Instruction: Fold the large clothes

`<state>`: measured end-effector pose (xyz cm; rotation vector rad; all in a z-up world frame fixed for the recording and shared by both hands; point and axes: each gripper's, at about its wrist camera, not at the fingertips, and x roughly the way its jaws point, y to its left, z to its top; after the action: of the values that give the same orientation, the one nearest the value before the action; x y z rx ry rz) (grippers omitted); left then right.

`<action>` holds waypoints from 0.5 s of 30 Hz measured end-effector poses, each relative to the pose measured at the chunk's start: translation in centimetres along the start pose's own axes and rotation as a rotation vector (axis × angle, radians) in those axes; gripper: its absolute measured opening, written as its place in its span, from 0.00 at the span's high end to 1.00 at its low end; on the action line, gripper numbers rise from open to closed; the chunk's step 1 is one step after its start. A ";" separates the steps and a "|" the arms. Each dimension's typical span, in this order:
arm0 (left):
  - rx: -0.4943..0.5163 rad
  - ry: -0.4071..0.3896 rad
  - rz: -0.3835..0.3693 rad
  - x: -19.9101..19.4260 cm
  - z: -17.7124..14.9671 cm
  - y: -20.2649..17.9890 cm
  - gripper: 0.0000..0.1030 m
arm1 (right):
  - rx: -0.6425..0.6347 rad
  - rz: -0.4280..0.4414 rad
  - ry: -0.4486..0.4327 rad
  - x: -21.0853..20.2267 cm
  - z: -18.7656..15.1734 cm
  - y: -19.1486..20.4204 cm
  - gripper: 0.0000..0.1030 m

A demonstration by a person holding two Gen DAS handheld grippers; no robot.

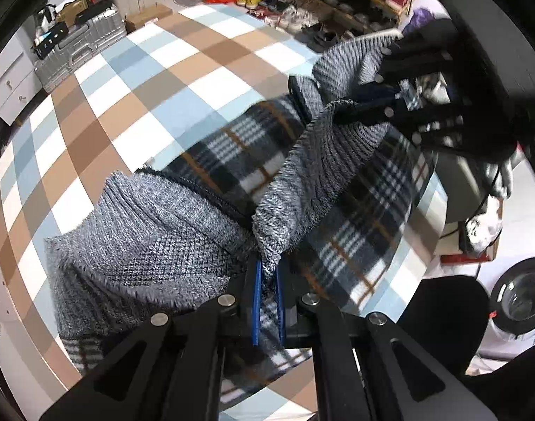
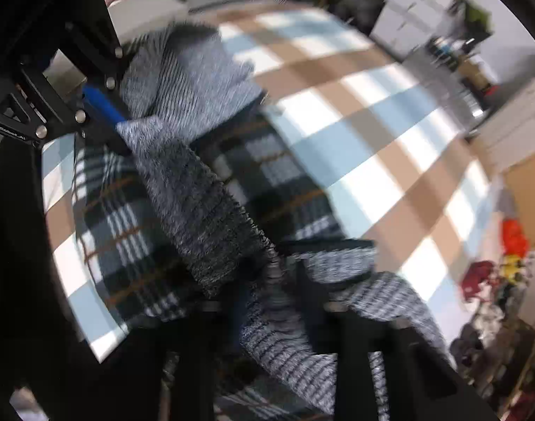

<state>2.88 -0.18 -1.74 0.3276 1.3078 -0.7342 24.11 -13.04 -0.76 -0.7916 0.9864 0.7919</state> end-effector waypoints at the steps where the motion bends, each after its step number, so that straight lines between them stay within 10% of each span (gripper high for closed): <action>1: -0.011 -0.009 -0.002 -0.2 0.1 0.6 0.98 | 0.026 -0.026 -0.023 -0.4 -0.1 0.3 0.97; 15: -0.168 -0.028 0.144 -0.6 7.8 9.5 0.97 | 0.382 -0.259 -0.135 0.4 1.7 -4.4 0.98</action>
<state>14.96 2.26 -0.92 0.2721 1.2958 -0.5022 28.64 -13.68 0.39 -0.5132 0.8587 0.4089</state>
